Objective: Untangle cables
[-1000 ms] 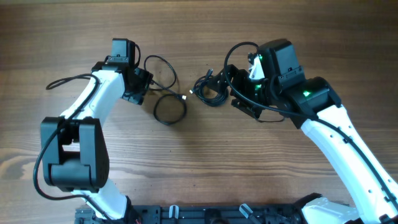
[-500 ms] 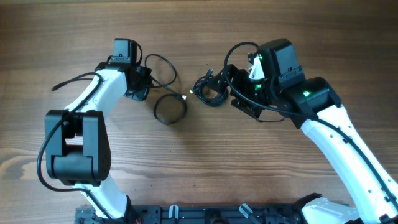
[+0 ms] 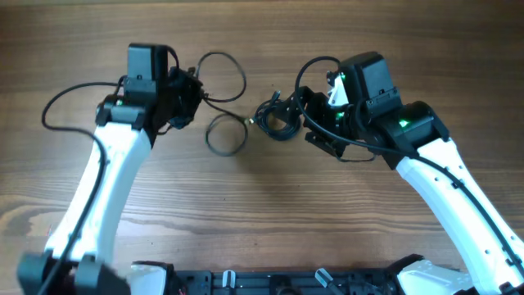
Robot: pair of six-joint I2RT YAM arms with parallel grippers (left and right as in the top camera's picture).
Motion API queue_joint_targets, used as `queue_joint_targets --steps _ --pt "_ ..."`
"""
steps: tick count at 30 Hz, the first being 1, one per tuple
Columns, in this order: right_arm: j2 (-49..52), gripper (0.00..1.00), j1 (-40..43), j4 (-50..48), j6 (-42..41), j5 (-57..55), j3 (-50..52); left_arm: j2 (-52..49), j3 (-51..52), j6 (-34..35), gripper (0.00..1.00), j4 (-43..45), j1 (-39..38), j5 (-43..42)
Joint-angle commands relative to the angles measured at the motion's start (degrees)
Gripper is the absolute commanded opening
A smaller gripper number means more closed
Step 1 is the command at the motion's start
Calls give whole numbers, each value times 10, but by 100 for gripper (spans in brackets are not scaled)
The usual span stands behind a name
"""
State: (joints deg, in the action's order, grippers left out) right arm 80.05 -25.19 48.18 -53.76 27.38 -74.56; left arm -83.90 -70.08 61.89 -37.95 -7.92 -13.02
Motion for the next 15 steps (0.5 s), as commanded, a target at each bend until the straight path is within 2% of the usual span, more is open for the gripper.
queue_joint_targets --steps 1,6,11,15 --pt "4 100 -4 7 -2 -3 -7 76 0 -17 4 -1 -32 -18" --pt "4 100 -4 9 48 40 -7 143 0 -1 4 -1 -45 -40" --pt "4 100 -3 19 74 40 -7 162 0 21 4 -2 -45 -95" --pt "4 100 -3 19 103 36 -7 179 0 54 4 -1 -45 -99"
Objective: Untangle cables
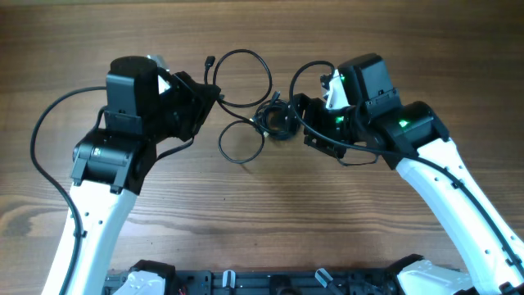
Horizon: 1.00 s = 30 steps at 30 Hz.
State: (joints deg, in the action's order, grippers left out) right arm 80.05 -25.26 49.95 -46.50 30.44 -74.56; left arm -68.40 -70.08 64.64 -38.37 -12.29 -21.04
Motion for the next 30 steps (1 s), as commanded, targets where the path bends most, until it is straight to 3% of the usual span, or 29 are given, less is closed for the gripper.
queue_joint_targets --steps 1,8,14,19,20,23,27,30 --pt "4 100 -3 2 31 5 -7 30 0 34 4 3 -1 -19" --pt "4 100 -3 -6 150 5 -7 96 0 57 4 23 -1 -19" --pt "4 100 -24 -15 130 1 -7 153 0 139 4 80 -1 -19" --pt "4 99 -70 -57 118 1 -7 158 0 146 4 108 -1 -19" --pt "4 97 -78 -63 118 -1 -7 158 0 156 4 108 -1 -19" --pt "4 77 -91 -63 99 -35 -7 158 0 175 4 108 -1 -25" --pt "4 70 -94 -64 102 -56 -7 158 0 231 4 117 -1 -56" --pt "4 70 -94 -69 104 -65 -7 158 0 233 4 181 -1 -110"
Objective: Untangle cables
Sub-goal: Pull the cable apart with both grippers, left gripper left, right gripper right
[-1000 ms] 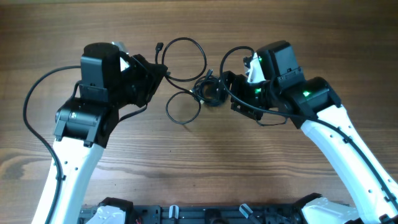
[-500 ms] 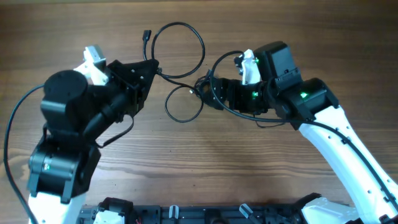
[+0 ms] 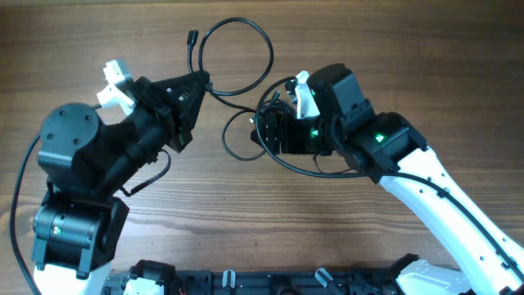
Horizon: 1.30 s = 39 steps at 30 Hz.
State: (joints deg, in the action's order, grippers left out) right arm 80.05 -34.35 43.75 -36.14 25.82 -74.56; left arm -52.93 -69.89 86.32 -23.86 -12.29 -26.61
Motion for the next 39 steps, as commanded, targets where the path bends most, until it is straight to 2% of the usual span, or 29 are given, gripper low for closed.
queue_joint_targets --steps 1,2,6,8,9,11,16,19,21,24,26,28,30,34,39 --pt "4 70 -3 -12 0 -25 -7 4 -2 26 4 44 -1 -59" --pt "5 68 -4 -13 0 -47 -7 5 -2 37 4 44 -1 -59" --pt "5 41 -3 -12 -1 -55 -7 5 -2 39 4 42 -1 -51" --pt "5 25 -3 -3 -2 -76 -7 5 -2 27 4 22 -1 -19" --pt "5 14 -3 11 -13 -98 -7 5 -2 7 4 7 -1 10" --pt "5 6 -3 52 -47 -158 -7 5 -1 -6 4 -37 -1 61" --pt "5 4 3 154 -108 -299 -7 5 -2 -7 6 -120 -1 154" --pt "3 4 9 188 -133 -332 -7 -2 -1 -69 5 -149 -1 171" --pt "-6 4 22 210 -152 -337 -7 -12 -1 -84 5 -179 -1 176" --pt "-8 4 63 268 -192 -384 -8 -38 -1 -111 4 -254 -1 272" --pt "-9 4 97 297 -188 -400 -8 -65 -1 -126 4 -299 -1 349" --pt "-9 4 129 301 -108 -401 -8 -100 -1 -127 4 -329 -1 382" --pt "-9 4 134 313 -69 -438 -7 -127 -1 -126 4 -341 -1 400" --pt "-10 4 146 369 -134 -510 -7 -182 -1 -126 4 -409 -1 484" --pt "0 4 164 348 -134 -480 -7 -243 -1 -126 4 -478 -2 484"
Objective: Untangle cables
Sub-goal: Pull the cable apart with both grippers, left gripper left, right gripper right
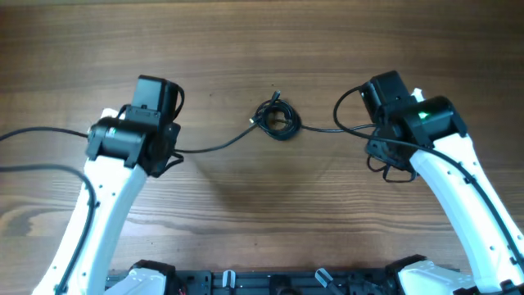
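Note:
A thin black cable point(214, 145) lies stretched across the wooden table point(262, 217) in the overhead view. At its middle it is bunched into a small tangled coil point(277, 121), with a short end sticking up at the coil's top. One strand runs left to my left gripper point(170, 154), which is shut on it. Another strand runs right to my right gripper point(375, 141), also shut on it. The wrists hide the fingers of both grippers from above.
The arms' own black supply cables loop beside them, one at the far left point(41, 168) and one by the right wrist point(348, 98). A black base frame point(270, 283) runs along the table's front edge.
Both arms have moved apart, the left gripper out to the left and the right gripper out to the right. The wide loops are gone; the cable is now a nearly straight line with one small coil.
The left gripper held one end of the cable with two open loops, and the right gripper was at the tangled coil. The left arm then held its end higher and nearer the centre. Now the grippers are far apart and only the centre coil is left.

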Robot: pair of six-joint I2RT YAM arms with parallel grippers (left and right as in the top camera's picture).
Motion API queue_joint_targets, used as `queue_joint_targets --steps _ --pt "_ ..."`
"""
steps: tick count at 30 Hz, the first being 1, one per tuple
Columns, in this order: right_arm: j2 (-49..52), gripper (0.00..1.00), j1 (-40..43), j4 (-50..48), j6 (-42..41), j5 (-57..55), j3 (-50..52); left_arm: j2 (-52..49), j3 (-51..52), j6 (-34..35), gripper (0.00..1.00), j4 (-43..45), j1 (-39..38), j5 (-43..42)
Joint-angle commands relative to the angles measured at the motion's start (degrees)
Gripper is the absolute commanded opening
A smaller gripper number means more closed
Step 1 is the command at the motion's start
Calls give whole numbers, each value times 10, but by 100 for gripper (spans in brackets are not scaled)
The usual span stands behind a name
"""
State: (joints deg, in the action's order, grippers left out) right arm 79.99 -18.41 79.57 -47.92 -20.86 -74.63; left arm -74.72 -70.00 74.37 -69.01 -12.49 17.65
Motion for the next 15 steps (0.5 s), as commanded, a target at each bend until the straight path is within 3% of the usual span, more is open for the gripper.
queue_joint_targets --steps 1,5,8,15 --pt "3 4 5 -11 -17 -14 -7 -36 0 -6 4 -36 0 43" --pt "4 10 5 -23 -15 -10 -7 -86 14 -4 4 -36 0 45" --pt "5 5 4 -33 14 26 -6 -123 14 -5 4 -37 0 45" --pt "5 5 4 -41 43 81 56 -138 14 -5 4 -42 0 52"
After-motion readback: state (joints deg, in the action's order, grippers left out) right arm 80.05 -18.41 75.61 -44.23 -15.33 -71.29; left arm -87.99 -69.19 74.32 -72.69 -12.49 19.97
